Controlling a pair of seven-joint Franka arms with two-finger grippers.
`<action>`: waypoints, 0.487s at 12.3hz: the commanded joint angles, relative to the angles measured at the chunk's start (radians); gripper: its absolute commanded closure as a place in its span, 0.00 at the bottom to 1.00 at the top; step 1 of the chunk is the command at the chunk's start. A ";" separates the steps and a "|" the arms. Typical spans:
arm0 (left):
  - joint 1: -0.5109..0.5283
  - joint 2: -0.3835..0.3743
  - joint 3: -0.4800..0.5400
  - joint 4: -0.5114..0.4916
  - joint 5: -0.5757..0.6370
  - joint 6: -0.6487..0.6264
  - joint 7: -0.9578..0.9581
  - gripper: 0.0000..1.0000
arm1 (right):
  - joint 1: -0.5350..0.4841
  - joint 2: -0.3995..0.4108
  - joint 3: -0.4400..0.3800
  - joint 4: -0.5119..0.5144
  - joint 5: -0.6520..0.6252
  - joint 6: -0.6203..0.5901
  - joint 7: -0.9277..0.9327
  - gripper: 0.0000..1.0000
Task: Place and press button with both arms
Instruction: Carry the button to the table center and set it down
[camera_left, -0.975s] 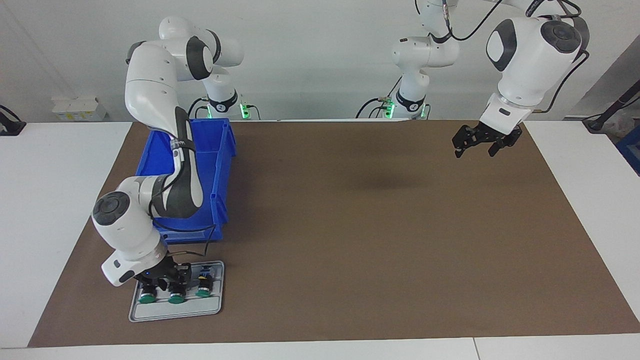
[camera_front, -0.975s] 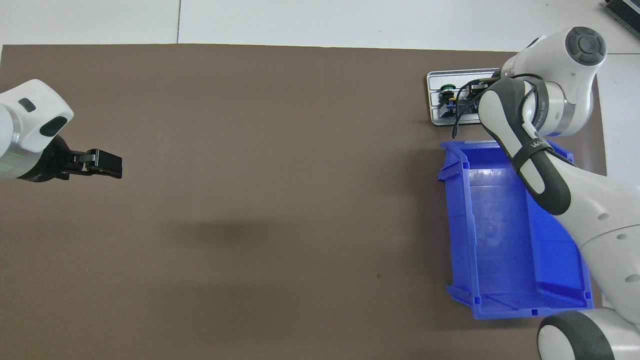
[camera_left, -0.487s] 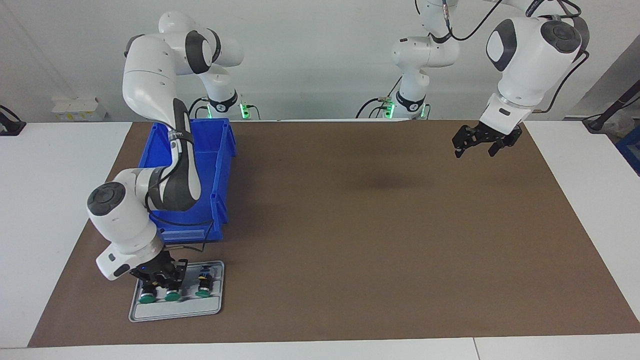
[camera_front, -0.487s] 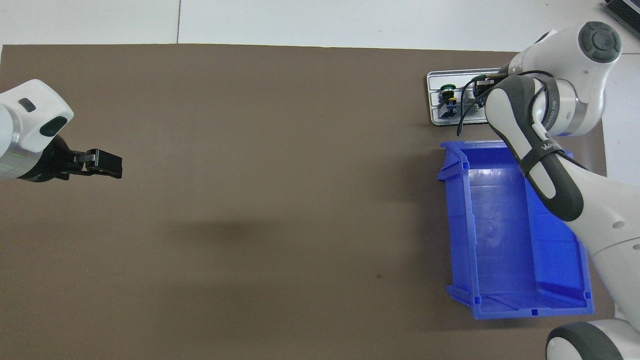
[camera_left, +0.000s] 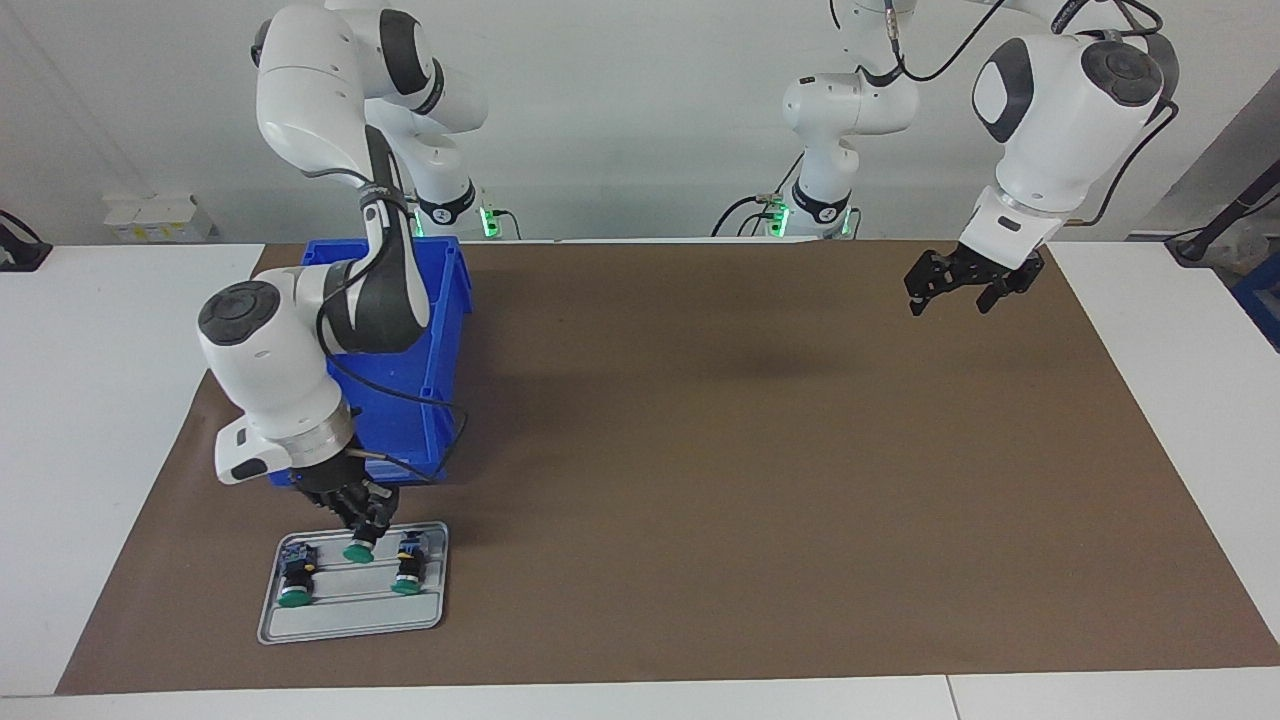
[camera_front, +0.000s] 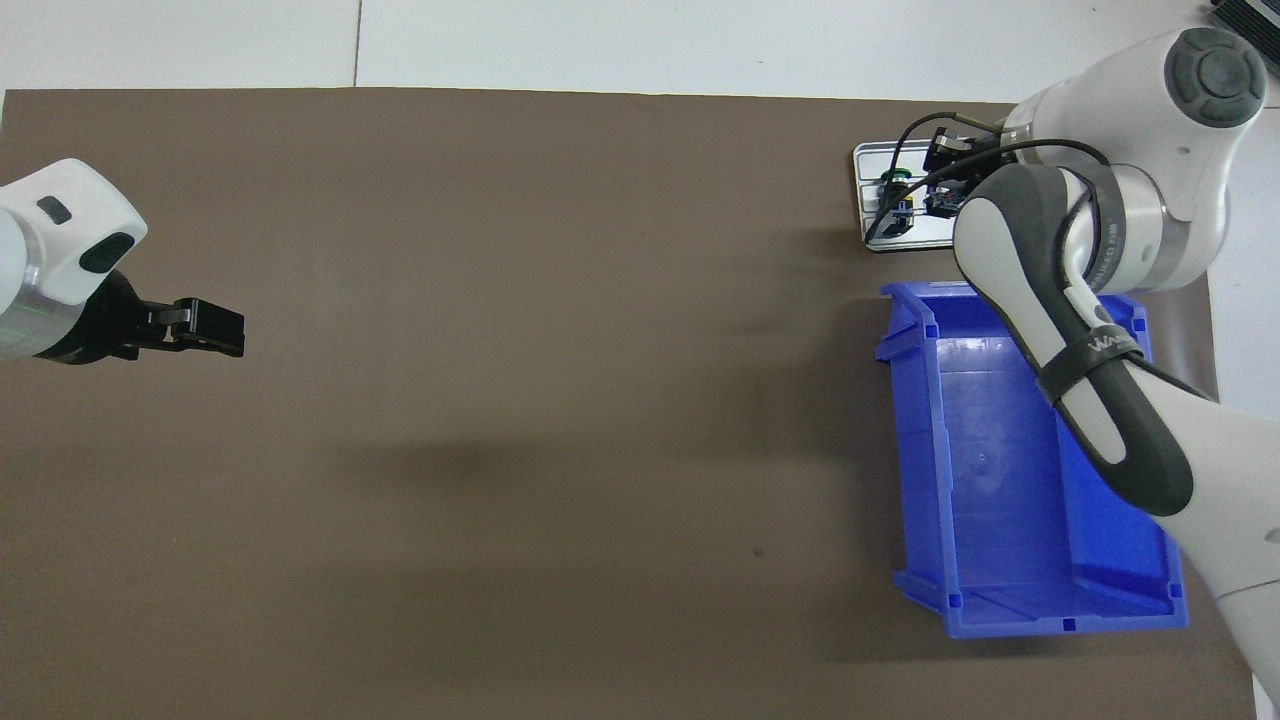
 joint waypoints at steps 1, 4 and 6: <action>0.012 -0.026 -0.009 -0.023 0.017 0.005 0.005 0.00 | 0.101 -0.045 -0.001 -0.038 -0.111 -0.039 0.323 1.00; 0.012 -0.026 -0.009 -0.023 0.017 0.005 0.005 0.00 | 0.226 -0.051 0.001 -0.031 -0.158 -0.051 0.705 1.00; 0.012 -0.026 -0.009 -0.023 0.017 0.005 0.005 0.00 | 0.295 -0.051 0.008 -0.018 -0.147 -0.060 0.953 1.00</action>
